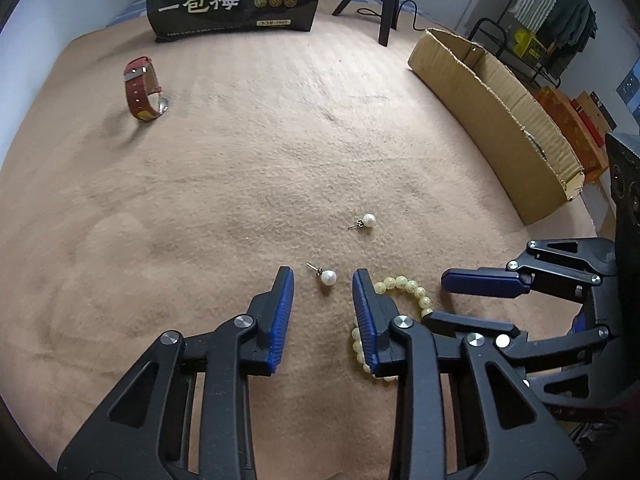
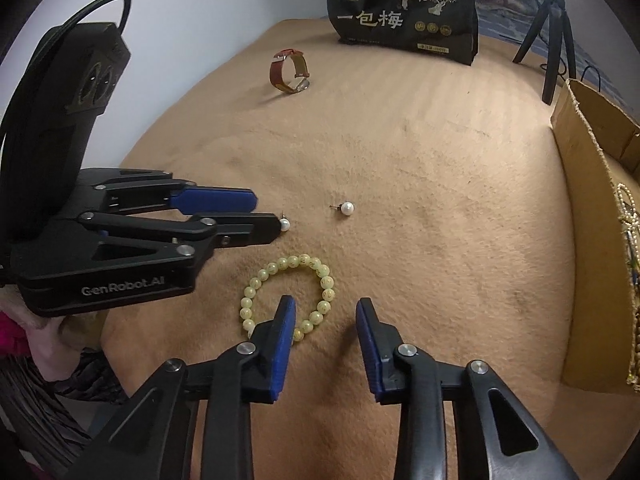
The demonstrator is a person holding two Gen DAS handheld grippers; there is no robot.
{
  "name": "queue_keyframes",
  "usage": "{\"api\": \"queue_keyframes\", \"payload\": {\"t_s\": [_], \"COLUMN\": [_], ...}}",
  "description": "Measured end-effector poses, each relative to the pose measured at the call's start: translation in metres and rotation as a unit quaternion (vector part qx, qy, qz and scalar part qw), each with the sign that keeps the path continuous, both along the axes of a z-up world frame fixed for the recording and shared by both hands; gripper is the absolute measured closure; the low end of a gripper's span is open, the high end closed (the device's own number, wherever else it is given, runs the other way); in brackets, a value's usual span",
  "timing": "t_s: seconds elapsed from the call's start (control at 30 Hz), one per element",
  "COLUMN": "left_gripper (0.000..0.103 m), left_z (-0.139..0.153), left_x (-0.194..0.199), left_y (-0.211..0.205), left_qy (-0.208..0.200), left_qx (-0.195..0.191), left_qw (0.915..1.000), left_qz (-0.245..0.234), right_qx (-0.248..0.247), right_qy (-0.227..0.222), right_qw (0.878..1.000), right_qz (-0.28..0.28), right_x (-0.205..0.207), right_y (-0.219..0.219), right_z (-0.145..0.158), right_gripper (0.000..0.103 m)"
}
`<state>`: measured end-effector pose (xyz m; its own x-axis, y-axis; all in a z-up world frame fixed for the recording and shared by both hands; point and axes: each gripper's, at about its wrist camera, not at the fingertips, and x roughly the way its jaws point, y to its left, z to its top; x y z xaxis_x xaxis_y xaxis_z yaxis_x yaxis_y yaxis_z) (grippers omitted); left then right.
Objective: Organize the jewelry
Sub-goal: 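Grasp a pearl earring with the left tool while the right tool grasps the cream bracelet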
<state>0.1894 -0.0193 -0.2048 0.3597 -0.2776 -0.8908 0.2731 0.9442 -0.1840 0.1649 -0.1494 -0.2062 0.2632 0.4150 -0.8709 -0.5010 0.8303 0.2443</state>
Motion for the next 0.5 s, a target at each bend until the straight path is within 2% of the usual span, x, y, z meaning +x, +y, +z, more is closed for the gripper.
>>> {"api": "queue_keyframes", "payload": {"t_s": [0.17,0.33,0.5], "left_gripper": [0.073,0.078,0.093], "left_z": [-0.009,-0.014,-0.016], "left_x": [0.004,0.008,0.009], "left_y": [-0.004,-0.005,-0.004], "left_qy": [0.008,0.009,0.008], "left_qx": [0.01,0.015,0.024], "left_qw": [0.9999,0.9998,0.9997], "left_qz": [-0.005,-0.006,-0.003], "right_qx": [-0.001,0.002,-0.012], "right_qy": [0.005,0.009,0.004], "right_qw": [1.0,1.0,1.0], "right_qz": [0.001,-0.004,0.001], "right_x": [0.002,0.006,0.008], "right_y": [0.003,0.005,0.011], "right_z": [-0.006,-0.01,-0.014], "right_gripper": [0.073,0.076,0.078]}}
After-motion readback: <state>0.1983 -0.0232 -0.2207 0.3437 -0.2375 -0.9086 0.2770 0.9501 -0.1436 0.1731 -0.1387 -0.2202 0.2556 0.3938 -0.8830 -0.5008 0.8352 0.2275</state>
